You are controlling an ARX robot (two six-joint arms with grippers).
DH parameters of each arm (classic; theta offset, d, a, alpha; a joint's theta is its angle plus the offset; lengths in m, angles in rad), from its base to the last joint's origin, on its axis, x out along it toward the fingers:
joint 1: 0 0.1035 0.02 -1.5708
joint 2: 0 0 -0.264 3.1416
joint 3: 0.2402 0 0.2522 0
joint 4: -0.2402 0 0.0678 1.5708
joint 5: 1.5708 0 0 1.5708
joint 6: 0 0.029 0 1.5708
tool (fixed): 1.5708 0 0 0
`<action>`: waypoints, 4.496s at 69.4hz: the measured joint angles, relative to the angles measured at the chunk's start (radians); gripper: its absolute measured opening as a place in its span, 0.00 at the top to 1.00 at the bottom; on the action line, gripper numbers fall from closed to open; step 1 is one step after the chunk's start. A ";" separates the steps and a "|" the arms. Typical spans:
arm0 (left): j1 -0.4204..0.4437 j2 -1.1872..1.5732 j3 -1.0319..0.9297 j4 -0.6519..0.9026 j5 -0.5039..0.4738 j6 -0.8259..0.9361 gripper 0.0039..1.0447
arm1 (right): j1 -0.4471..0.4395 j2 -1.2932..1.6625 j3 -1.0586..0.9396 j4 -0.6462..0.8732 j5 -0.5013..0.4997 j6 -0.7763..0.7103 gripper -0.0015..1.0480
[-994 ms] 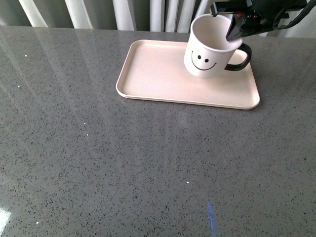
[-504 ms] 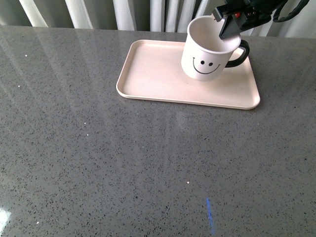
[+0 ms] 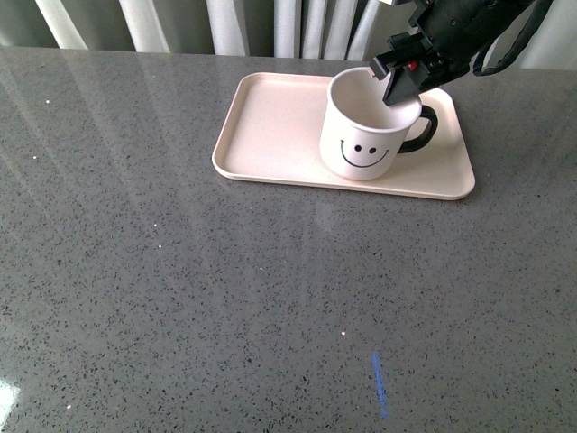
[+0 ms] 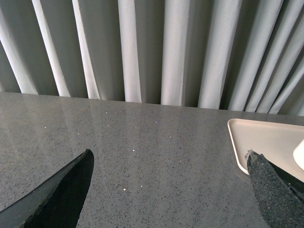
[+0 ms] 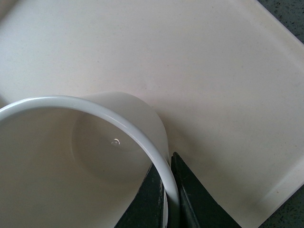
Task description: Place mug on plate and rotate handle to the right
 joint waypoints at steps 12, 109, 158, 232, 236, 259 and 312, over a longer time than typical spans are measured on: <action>0.000 0.000 0.000 0.000 0.000 0.000 0.09 | 0.000 0.006 0.001 -0.001 0.006 -0.003 0.98; 0.000 0.000 0.000 0.000 0.000 0.000 0.09 | -0.029 -0.429 -0.827 1.413 0.226 0.340 0.55; 0.000 0.000 0.000 0.000 0.000 0.000 0.09 | -0.093 -1.028 -1.621 1.612 0.167 0.372 0.98; 0.000 0.000 0.000 0.000 0.000 0.000 0.09 | -0.093 -1.851 -1.740 0.946 0.167 0.372 0.98; 0.000 0.000 0.000 0.000 0.000 0.000 0.09 | -0.093 -1.877 -1.740 0.920 0.167 0.372 0.98; 0.000 0.000 0.000 0.000 0.000 0.000 0.09 | -0.093 -2.011 -1.740 0.789 0.167 0.372 0.98; 0.000 0.000 0.000 0.000 0.000 0.000 0.09 | -0.093 -2.254 -1.740 0.540 0.167 0.372 0.66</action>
